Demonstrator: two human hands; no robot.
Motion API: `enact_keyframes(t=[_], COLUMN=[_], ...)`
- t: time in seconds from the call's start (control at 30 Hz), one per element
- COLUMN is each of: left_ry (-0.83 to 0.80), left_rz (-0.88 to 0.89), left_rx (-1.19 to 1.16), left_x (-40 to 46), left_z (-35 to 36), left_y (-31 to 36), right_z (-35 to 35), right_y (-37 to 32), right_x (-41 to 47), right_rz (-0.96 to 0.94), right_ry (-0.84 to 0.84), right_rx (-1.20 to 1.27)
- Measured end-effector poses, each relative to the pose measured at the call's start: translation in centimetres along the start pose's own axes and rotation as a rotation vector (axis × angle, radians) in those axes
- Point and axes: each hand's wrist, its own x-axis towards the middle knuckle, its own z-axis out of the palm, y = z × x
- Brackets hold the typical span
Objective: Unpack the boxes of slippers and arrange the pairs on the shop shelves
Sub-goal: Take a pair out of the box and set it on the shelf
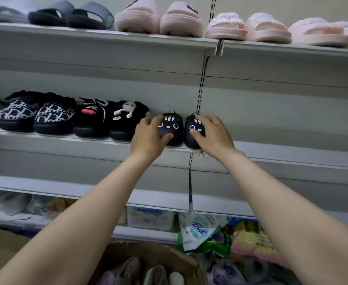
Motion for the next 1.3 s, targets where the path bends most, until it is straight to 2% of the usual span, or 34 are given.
enact_keyframes(t=[0.33,0.53,0.73,0.87,1.03,1.3], left_ry=[0.123,0.071,-0.094,-0.204,-0.412,-0.638], left_rz=[-0.017,-0.072,-0.213,-0.299,-0.532,-0.973], left_rx=[0.080,0.126,0.147,0.108,0.040,-0.045], left_x=[-5.6,-9.8,-14.0,-17.8,-23.9,-35.2], left_z=[-6.5,-7.4,-4.4,-0.5,4.9,12.1], left_y=[-0.8,-3.2,-8.3,-13.8,-20.9,-31.4], right_z=[-2.1,1.6,8.8,15.4,23.8,37.0], right_y=[-6.2,-7.6,-6.2,-4.5,-1.6,1.9], right_x=[-3.4,-6.3,-10.4,-13.6,-18.9,-29.9], right_rz=[-0.193,-0.238,-0.176,-0.104,0.074,0.537], right_ry=[-0.016,-0.144,-0.314,-0.456,-0.704,-1.112], right_rx=[0.036,0.060,0.070,0.059,0.094,0.260])
